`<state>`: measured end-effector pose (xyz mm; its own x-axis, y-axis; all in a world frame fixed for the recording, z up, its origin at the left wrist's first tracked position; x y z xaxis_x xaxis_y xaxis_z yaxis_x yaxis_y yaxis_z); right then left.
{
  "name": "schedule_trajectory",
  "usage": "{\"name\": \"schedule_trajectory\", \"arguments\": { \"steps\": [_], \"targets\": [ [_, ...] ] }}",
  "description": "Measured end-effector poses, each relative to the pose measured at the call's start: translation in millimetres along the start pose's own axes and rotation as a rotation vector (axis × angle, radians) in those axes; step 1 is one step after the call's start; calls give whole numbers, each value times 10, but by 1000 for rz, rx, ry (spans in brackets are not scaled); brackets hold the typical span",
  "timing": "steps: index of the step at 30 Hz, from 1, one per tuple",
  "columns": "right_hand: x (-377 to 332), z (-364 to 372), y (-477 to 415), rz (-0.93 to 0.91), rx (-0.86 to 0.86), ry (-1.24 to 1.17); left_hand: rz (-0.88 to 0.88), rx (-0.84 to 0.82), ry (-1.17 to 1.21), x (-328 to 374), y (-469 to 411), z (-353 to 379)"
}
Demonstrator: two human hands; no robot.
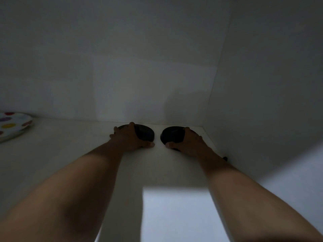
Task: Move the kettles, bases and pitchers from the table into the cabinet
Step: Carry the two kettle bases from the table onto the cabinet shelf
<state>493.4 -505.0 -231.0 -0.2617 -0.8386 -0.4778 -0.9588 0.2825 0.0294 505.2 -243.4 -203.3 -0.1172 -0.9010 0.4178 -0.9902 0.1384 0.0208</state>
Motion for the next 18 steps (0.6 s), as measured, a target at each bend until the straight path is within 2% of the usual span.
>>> {"name": "schedule_trajectory", "arguments": {
  "steps": [7, 12, 18],
  "targets": [
    [74, 105, -230, -1, 20, -7, 17, -18, -86, 17, -143, -20],
    [-239, -284, 463, 57, -2, 41, 50, -65, -166, 158, 40, -261],
    [-329, -623, 779, 78, 34, 126, 101, -31, -162, 221, 355, -466]
  ]
}}
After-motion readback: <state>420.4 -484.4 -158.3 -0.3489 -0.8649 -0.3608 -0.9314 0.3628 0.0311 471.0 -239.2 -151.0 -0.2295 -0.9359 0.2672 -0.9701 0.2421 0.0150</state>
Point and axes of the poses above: each hand's wrist, its own y-axis away from the middle knuckle, its own z-axis out of the palm, x = y × z, the point moved 1 cm from there along -y, towards the middle knuckle, and after that the axes turned 8 degrees about z, right-handed, at the moved point
